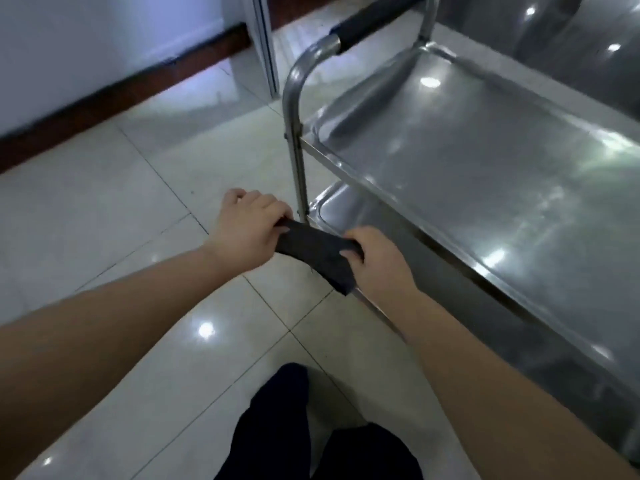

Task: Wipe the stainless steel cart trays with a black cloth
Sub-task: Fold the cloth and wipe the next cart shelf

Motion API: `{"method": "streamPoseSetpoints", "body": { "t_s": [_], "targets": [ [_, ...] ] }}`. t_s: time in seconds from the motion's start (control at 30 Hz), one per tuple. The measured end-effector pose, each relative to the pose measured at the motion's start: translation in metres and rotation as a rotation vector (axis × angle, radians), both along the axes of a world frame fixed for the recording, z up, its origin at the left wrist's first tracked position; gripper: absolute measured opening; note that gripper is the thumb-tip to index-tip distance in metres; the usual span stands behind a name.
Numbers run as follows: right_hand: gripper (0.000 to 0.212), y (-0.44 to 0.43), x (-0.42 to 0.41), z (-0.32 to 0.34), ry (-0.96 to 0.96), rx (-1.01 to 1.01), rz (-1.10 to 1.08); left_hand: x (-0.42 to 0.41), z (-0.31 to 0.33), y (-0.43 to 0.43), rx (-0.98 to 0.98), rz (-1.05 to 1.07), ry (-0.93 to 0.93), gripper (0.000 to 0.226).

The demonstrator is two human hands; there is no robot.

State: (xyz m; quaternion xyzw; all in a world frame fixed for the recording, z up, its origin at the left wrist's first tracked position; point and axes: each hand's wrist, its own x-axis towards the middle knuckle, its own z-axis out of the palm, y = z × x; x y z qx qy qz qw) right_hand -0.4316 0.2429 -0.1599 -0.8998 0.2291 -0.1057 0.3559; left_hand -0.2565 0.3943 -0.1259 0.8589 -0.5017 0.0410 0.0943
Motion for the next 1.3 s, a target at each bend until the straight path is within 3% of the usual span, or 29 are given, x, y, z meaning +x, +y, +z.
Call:
{"method": "streamPoseSetpoints", "body": {
  "t_s": [0.13,0.23,0.57,0.83,1.03,1.3],
  "targets": [
    [0.012,0.006,0.040,0.121,-0.065,-0.112,0.085,0.003,0.120,0.032,-0.067,0.158,-0.046,0.016],
    [0.012,0.025,0.055,0.169,-0.120,-0.169,0.132,-0.005,0.159,0.067,-0.095,0.249,-0.078,0.017],
    [0.008,0.111,0.108,0.215,-0.120,-0.262,0.282,0.022,0.189,0.157,-0.169,0.480,-0.011,0.019],
    [0.014,0.167,0.206,0.248,-0.092,-0.441,0.208,0.120,0.219,0.214,-0.183,0.459,0.008,0.017],
    [0.013,0.159,0.284,0.266,-0.131,-0.510,0.165,0.206,0.239,0.198,-0.185,0.444,-0.077,0.017],
    [0.012,0.081,0.383,0.275,-0.236,-0.481,0.161,0.305,0.251,0.125,-0.198,0.453,-0.118,0.017]
  ]
}}
